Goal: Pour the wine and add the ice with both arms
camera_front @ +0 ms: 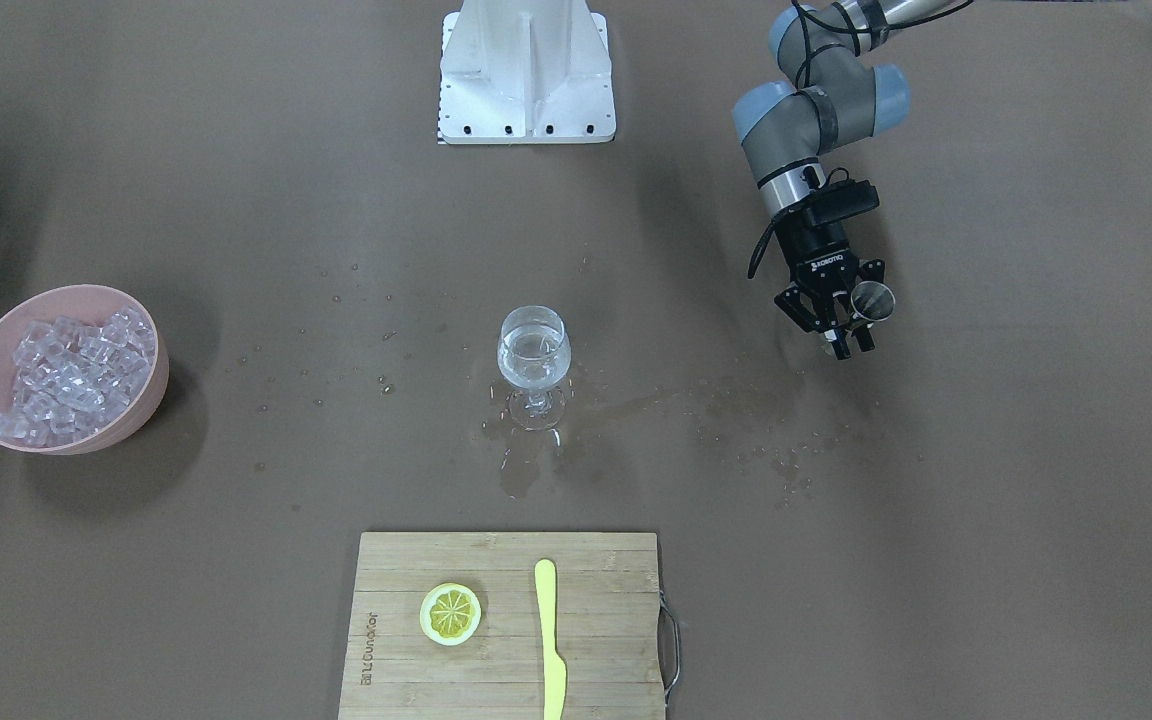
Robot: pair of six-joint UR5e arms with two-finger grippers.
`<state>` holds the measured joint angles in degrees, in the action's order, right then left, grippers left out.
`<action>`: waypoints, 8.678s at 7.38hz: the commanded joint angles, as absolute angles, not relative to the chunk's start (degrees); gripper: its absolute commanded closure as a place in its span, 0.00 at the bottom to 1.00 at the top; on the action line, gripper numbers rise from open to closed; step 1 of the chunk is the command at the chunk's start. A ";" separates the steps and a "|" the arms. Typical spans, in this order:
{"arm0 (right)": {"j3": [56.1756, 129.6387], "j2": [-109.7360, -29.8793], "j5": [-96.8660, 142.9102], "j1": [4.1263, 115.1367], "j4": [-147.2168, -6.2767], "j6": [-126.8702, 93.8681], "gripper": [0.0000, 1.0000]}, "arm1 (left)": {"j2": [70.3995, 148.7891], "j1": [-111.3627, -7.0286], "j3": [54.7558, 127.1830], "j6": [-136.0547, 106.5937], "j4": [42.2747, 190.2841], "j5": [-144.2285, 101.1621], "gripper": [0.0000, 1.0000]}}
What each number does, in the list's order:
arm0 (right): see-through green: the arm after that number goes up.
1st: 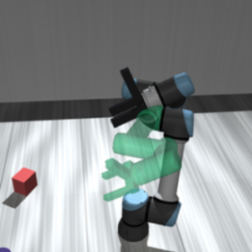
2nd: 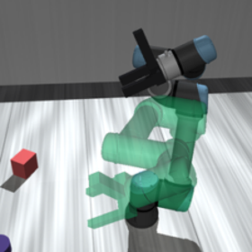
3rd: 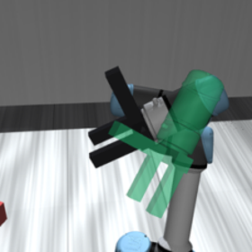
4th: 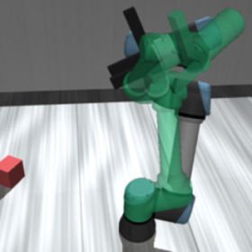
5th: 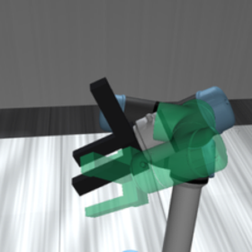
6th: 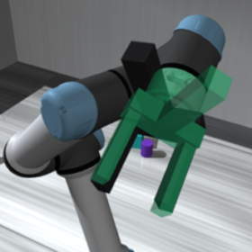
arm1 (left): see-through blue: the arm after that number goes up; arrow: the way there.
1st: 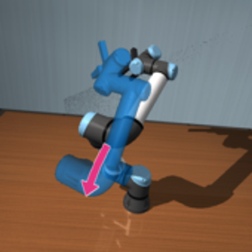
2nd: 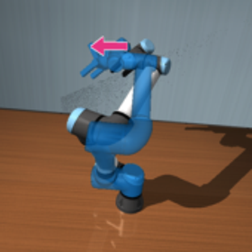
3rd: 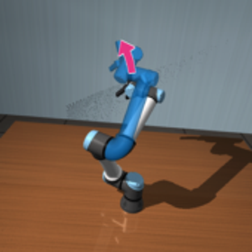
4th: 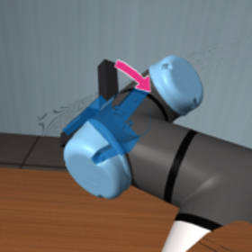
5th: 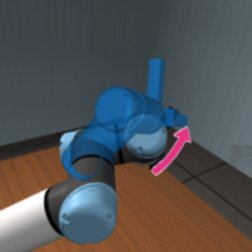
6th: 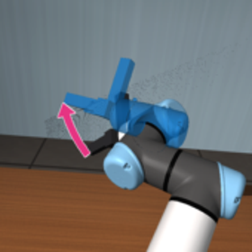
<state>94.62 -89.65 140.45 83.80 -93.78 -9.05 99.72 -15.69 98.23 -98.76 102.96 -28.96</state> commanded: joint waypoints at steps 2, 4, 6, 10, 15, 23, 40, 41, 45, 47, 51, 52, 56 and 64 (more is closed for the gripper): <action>94.57 -89.65 140.45 83.67 -93.69 -9.05 0.00 | 104.13 -14.24 95.19 -98.88 103.01 -29.00 1.00; 94.57 -89.65 140.36 83.67 -93.69 -9.05 0.00 | 104.50 -13.54 95.36 -99.49 103.01 -29.00 1.00; 94.75 -89.65 140.36 83.76 -93.69 -9.05 0.00 | 105.90 -13.54 94.48 -101.69 103.01 -29.27 1.00; 94.75 -89.65 140.45 83.76 -93.78 -9.05 0.00 | 106.17 -13.18 92.38 -102.92 103.10 -29.27 1.00; 94.75 -89.74 140.45 83.67 -93.78 -9.05 0.00 | 106.08 -13.10 92.29 -103.10 103.01 -29.18 0.16; 94.39 -89.65 140.19 83.67 -93.78 -8.96 0.00 | 102.22 -11.35 100.26 -103.45 102.75 -29.44 0.02; 107.40 -84.66 135.89 73.85 -93.78 -10.62 0.00 | 108.01 -48.34 127.92 -51.27 77.17 -98.59 0.02; 107.23 -82.81 131.01 70.35 -93.78 -11.94 0.00 | 108.19 -55.74 123.01 -40.89 77.25 -105.75 0.02; 102.78 -79.71 123.40 60.22 -84.34 -17.75 0.00 | 112.24 -65.13 112.86 -34.10 77.61 -110.83 0.02; 98.19 -79.72 123.84 59.68 -78.50 -16.79 0.00 | 112.24 -65.21 112.15 -33.93 77.70 -110.92 0.02; 95.98 -79.45 124.10 57.04 -79.01 -16.79 0.04 | 112.41 -65.21 112.06 -33.75 77.70 -110.92 0.02; 96.06 -79.45 125.93 56.95 -79.27 -16.79 0.04 | 112.41 -65.21 112.06 -33.75 77.70 -110.92 0.02; 96.33 -80.33 127.62 58.09 -79.45 -13.97 0.04 | 112.41 -65.30 112.06 -33.75 77.70 -111.00 0.02; 96.24 -80.16 126.56 57.92 -82.35 -12.48 0.68 | 112.32 -65.30 111.89 -33.75 77.78 -111.00 0.02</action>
